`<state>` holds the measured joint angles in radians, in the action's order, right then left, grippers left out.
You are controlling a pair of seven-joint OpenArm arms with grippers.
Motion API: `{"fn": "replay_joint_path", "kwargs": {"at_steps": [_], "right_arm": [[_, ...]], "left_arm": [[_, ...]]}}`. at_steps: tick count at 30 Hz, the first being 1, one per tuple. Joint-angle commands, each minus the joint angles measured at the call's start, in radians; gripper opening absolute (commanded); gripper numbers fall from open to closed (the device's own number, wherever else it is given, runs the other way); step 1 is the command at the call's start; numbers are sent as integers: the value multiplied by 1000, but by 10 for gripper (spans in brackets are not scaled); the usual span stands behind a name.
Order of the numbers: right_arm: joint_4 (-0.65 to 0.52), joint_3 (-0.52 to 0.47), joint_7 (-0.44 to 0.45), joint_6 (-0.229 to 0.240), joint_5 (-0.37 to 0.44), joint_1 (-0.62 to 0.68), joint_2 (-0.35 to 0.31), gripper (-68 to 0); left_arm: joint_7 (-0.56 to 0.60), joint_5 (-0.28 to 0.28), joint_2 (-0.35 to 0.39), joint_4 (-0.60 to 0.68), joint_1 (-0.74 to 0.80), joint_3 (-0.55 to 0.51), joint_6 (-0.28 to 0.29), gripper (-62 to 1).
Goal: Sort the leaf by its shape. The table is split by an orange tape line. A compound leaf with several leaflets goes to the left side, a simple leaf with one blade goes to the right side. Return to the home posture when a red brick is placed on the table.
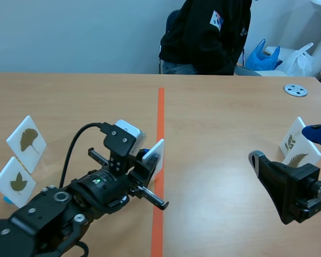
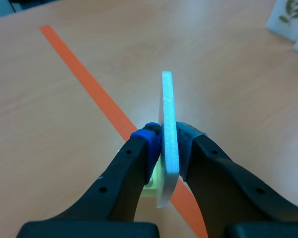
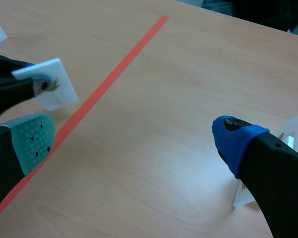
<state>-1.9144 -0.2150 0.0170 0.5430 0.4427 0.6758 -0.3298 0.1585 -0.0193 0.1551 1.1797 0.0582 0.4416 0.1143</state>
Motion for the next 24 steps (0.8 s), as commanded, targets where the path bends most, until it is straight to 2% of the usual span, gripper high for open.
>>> {"fn": "replay_joint_path", "kwargs": {"at_steps": [1, 5, 15, 20, 24], "right_arm": [[-6, -16, 16, 0, 15, -14, -13, 4], [-6, -16, 16, 0, 15, -14, -13, 4], [-6, -16, 16, 0, 15, -14, -13, 4], [-6, -16, 16, 0, 15, -14, -13, 4], [-6, -16, 16, 0, 15, -14, -13, 4]], "left_arm": [[0, -3, 26, 82, 55, -6, 0, -554], [-3, -3, 79, 260, 202, -29, 0, -554], [-29, -30, 95, 586, 523, -181, 0, -554], [-71, -30, 95, 687, 602, -243, 0, -554], [-74, -46, 95, 710, 644, -296, 0, -554]]}}
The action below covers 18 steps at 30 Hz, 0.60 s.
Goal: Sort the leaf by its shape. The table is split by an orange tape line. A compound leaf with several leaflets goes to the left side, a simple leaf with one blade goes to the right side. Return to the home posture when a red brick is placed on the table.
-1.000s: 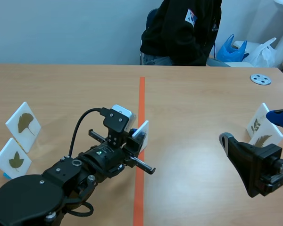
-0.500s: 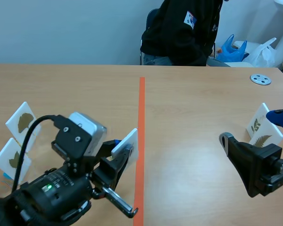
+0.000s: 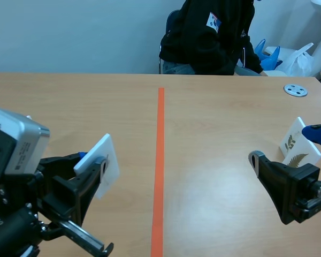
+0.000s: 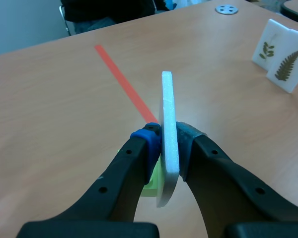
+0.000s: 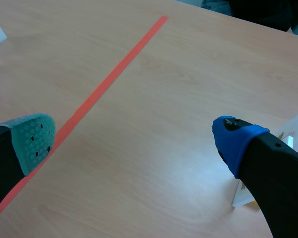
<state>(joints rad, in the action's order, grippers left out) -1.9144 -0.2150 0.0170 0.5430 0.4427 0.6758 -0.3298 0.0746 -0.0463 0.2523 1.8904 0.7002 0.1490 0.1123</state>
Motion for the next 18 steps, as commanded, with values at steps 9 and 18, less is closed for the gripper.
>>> {"fn": "replay_joint_path", "kwargs": {"at_steps": [9, 18], "right_arm": [[-6, -16, 23, 0, 16, -14, -14, 4], [-6, -16, 23, 0, 15, -23, -13, 4]], "left_arm": [[3, -119, -2, -42, 14, -139, 1, -554], [42, -309, -3, -192, -6, -235, -56, -554]]}}
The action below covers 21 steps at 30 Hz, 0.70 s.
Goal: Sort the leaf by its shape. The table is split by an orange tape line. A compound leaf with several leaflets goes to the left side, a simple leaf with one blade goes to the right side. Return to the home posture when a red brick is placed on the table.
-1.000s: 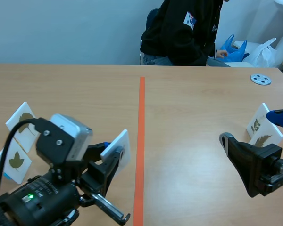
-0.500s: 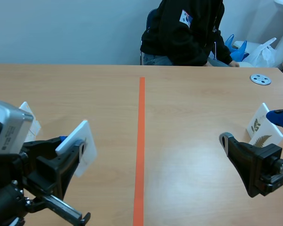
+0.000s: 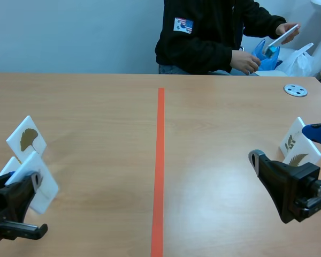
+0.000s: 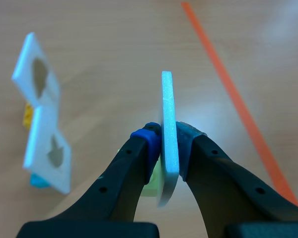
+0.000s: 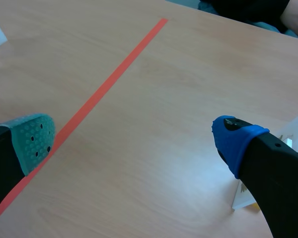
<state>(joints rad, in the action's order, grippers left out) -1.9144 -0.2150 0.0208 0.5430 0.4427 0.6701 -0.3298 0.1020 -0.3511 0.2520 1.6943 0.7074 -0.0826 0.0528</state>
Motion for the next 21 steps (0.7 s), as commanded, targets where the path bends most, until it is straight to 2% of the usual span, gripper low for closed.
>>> {"fn": "replay_joint_path", "kwargs": {"at_steps": [1, 4, 21], "right_arm": [[-6, -16, 19, 0, 15, -19, -13, 4], [-6, -16, 19, 0, 15, -19, -13, 4], [-6, -16, 19, 0, 15, -19, -13, 4]], "left_arm": [[22, -14, -2, -18, -21, -10, 1, -554], [63, -43, -2, -82, -45, -21, -7, -554], [279, -43, -35, -357, -134, -21, -9, -554]]}}
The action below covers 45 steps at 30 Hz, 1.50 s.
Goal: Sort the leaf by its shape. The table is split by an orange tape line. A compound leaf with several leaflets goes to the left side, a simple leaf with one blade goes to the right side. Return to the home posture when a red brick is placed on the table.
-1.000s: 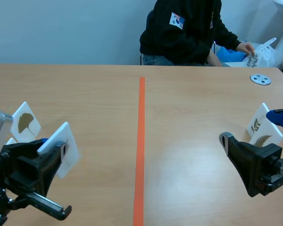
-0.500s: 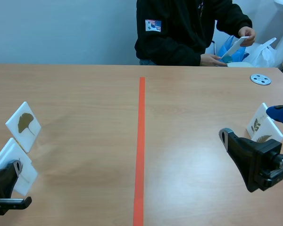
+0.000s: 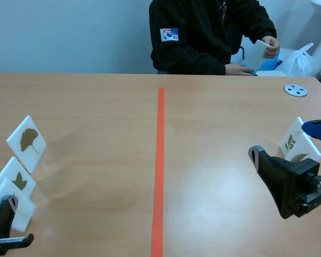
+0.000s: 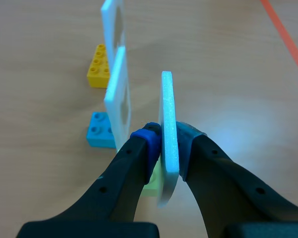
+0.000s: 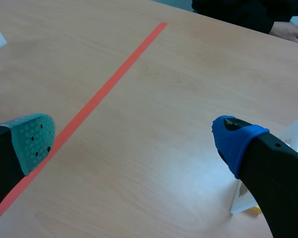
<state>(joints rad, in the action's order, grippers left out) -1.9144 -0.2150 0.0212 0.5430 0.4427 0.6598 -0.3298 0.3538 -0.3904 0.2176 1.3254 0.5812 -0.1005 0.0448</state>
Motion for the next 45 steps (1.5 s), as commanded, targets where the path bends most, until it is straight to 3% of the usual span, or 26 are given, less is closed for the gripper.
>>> {"fn": "replay_joint_path", "kwargs": {"at_steps": [1, 14, 18, 25, 27, 36, 40, 45], "right_arm": [[-6, -16, 19, 0, 15, -9, -13, 4], [-6, -16, 19, 0, 15, -9, -13, 4], [-6, -16, 19, 0, 15, -9, -13, 4], [-6, -16, 19, 0, 15, -9, -13, 4], [-6, -16, 19, 0, 15, -9, -13, 4], [-6, -16, 19, 0, 15, -9, -13, 4], [-6, -16, 19, 0, 15, -9, -14, 4], [-6, -16, 19, 0, 15, -9, -14, 4]], "left_arm": [[37, -3, -2, -3, -14, -3, -1, -554], [58, -3, -1, -97, -66, -3, 2, -544], [58, -2, -1, -96, -66, -3, 2, -409], [84, -2, -1, -92, -55, -3, 2, -54], [100, -2, 0, -80, -45, -3, 2, 14], [95, -2, 2, 178, 94, -9, 6, 14], [16, 20, 9, 332, 153, -14, 12, 14], [-127, 21, 55, 481, 183, -13, 106, 14]]}}
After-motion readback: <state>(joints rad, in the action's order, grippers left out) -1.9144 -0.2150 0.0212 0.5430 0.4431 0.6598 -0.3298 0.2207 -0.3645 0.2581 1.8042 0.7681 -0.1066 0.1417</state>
